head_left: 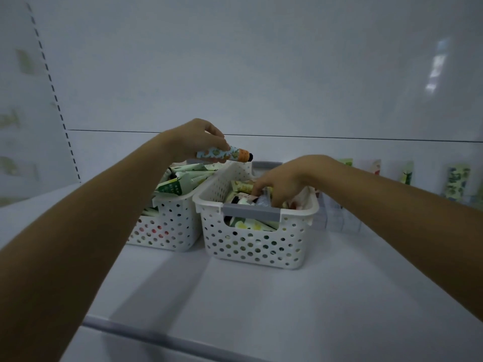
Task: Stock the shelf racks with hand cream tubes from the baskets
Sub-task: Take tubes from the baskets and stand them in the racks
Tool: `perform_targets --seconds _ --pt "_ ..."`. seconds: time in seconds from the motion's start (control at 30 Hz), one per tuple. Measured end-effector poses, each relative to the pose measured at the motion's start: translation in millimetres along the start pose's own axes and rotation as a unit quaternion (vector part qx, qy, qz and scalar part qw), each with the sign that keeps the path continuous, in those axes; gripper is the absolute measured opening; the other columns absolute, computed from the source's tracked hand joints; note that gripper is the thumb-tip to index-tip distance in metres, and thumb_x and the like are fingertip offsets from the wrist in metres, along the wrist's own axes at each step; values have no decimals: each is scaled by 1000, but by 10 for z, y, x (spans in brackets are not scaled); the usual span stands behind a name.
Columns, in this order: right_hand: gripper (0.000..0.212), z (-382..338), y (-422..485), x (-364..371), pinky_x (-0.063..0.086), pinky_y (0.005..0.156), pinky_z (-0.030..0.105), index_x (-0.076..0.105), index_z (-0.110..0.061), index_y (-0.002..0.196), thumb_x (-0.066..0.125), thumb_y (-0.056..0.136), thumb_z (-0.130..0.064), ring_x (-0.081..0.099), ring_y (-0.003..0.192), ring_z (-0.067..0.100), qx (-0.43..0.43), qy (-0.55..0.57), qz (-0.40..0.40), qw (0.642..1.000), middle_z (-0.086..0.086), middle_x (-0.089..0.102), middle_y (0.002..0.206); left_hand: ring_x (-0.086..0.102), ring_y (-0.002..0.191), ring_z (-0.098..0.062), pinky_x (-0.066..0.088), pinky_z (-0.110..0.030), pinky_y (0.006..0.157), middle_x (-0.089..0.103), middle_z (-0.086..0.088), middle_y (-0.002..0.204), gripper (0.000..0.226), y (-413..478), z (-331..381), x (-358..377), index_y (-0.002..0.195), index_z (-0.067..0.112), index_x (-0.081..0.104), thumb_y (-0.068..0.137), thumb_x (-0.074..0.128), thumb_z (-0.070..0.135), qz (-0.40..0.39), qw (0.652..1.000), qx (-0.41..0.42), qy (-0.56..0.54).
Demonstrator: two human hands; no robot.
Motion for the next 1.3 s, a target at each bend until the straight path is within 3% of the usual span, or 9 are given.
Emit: perform_targets --seconds 0.1,0.23,0.37,0.43,0.6,0.8,1.03,1.23,1.3 --pt "39 65 -46 -20 38 83 27 52 -18 129 54 92 -28 50 106 17 -12 15 10 1000 3 52 130 66 51 -9 58 -24 58 60 -12 86 20 -29 9 -73 93 5 54 81 69 13 47 999 16 -12" --pt "14 274 -236 -128 46 82 30 62 -21 96 53 92 -31 55 87 13 -57 181 75 979 -4 62 95 65 48 -5 54 -19 52 65 -10 81 29 -53 45 -163 92 7 51 80 69 26 84 996 32 -10" --pt "17 530 -467 -270 54 80 25 54 -19 110 45 96 -24 67 85 12 -103 514 149 839 -3 67 99 64 61 -7 51 -22 59 64 -4 79 26 -89 216 -117 79 17 48 82 66 34 111 991 79 -19" --pt "18 649 -573 -284 56 76 27 54 -16 108 42 97 -24 70 78 14 -115 595 175 776 1 71 94 63 68 -11 51 -26 66 63 -4 80 24 -114 340 13 78 19 47 85 63 34 102 989 97 -34" --pt "18 957 -887 -177 59 69 29 53 -13 106 41 98 -24 70 73 15 -111 641 212 729 3 74 82 63 67 -14 55 -27 68 62 -5 79 21 -172 735 486 84 15 48 88 60 32 71 987 119 -82" --pt "18 1517 -1364 128 58 66 26 56 -14 104 43 97 -25 70 72 13 -77 632 240 733 1 73 83 63 74 -20 56 -31 73 61 -8 80 24 -187 1278 1298 79 11 47 88 61 29 23 982 146 -120" --pt "9 2447 -2112 635 50 87 39 54 -19 95 47 96 -24 64 86 29 -6 633 311 709 10 68 95 49 57 -11 47 -14 47 55 -3 72 28 -268 1824 2442 102 8 51 87 62 28 -8 977 170 -128" --pt "7 3216 -2788 1094 55 49 25 48 -18 89 48 96 -16 63 49 11 66 681 404 607 3 57 76 51 61 -14 44 -19 46 53 -5 81 15 -330 2064 3309 94 17 41 92 55 23 12 973 155 -169" --pt "11 3469 -2960 1212 55 52 27 49 -19 86 50 95 -14 62 54 9 88 680 444 576 2 57 79 50 63 -13 43 -20 52 50 0 75 18 -331 2083 3589 79 20 41 94 50 21 18 976 132 -170"
Point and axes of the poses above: each hand's wrist, its own y-axis towards the middle knuckle, its own x-axis out of the palm, z = x × y, the point moved 8 cm from there along y, towards the middle knuckle
